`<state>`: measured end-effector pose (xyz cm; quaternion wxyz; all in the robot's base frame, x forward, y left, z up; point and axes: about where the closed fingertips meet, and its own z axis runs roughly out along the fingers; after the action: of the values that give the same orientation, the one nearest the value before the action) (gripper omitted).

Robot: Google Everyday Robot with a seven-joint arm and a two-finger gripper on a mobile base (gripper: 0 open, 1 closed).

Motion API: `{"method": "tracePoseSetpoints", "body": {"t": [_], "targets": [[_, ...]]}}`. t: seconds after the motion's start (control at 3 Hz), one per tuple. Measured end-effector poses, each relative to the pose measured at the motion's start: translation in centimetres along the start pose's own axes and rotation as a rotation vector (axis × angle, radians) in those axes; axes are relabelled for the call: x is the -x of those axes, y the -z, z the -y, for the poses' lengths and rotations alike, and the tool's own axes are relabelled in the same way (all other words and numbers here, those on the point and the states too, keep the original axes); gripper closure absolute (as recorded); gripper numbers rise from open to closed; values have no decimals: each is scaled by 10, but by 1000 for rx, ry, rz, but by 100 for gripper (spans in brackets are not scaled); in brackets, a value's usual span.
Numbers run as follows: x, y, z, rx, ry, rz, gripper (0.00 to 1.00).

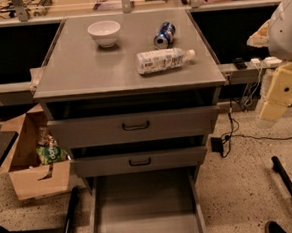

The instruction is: Place blue plastic bottle into bottom drawer

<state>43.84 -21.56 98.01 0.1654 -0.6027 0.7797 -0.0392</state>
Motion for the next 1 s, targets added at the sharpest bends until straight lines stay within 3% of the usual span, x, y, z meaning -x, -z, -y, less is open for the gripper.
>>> {"method": "tracePoseSetpoints", "body": {"t": [0.33, 1.0], "targets": [[0, 0, 0, 0, 0, 0, 0], [33, -26, 85, -51, 134, 162, 0]]}}
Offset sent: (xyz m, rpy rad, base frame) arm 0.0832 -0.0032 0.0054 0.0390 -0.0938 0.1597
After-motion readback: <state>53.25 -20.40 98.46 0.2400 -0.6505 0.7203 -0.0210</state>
